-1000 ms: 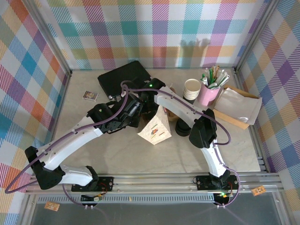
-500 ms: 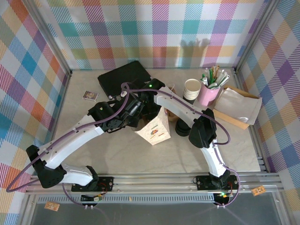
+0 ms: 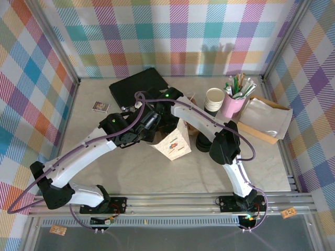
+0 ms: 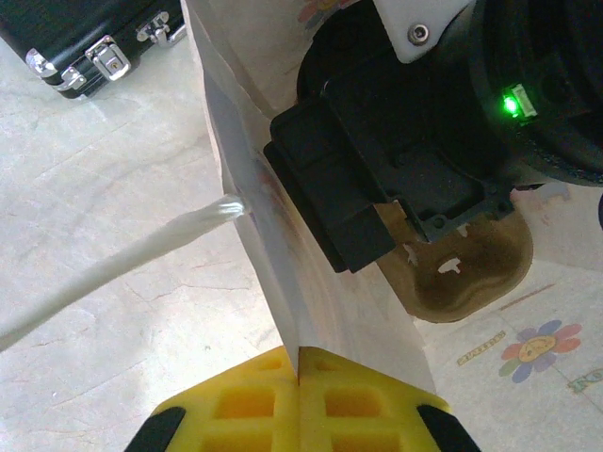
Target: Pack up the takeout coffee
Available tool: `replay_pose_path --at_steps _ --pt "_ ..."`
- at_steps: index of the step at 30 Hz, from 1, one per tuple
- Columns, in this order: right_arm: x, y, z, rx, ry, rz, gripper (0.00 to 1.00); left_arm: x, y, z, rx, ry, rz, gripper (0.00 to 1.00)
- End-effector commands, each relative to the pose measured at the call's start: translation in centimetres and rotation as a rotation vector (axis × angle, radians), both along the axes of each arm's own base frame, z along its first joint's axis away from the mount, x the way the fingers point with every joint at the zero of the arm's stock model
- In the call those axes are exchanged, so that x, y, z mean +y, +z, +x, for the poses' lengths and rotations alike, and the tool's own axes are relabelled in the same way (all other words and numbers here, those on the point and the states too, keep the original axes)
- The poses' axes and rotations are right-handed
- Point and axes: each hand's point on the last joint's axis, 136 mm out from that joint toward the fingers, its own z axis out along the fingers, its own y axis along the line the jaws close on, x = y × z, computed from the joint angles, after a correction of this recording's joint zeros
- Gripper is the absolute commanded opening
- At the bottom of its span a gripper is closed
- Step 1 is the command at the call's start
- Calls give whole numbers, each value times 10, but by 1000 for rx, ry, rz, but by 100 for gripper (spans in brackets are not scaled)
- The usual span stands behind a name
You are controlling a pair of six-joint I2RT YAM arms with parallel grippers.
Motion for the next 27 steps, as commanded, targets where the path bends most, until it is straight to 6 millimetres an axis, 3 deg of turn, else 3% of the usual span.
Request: replay_pose_path --at_steps 1,27 --pt "-1 4 11 -42 -29 -3 99 0 6 -2 -11 -6 16 0" --pt "5 22 29 -136 -55 52 99 -8 4 0 -8 -33 11 0"
